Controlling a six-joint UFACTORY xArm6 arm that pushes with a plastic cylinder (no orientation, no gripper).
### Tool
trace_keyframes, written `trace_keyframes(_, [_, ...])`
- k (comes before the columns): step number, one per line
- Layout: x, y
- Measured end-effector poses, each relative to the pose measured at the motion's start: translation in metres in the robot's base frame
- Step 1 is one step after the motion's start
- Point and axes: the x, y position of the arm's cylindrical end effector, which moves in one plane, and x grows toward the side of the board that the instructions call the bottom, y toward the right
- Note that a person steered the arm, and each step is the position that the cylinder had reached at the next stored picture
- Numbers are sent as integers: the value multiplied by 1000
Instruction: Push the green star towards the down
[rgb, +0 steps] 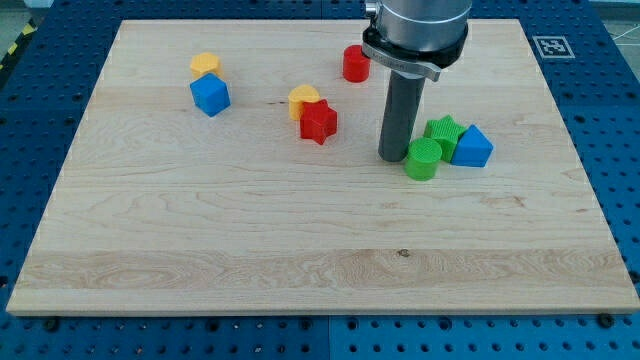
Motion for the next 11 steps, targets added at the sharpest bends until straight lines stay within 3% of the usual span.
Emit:
trace_keyframes(1, [-18,-36])
trace_keyframes(4, [-60,26])
trace_keyframes(11, [-31,72])
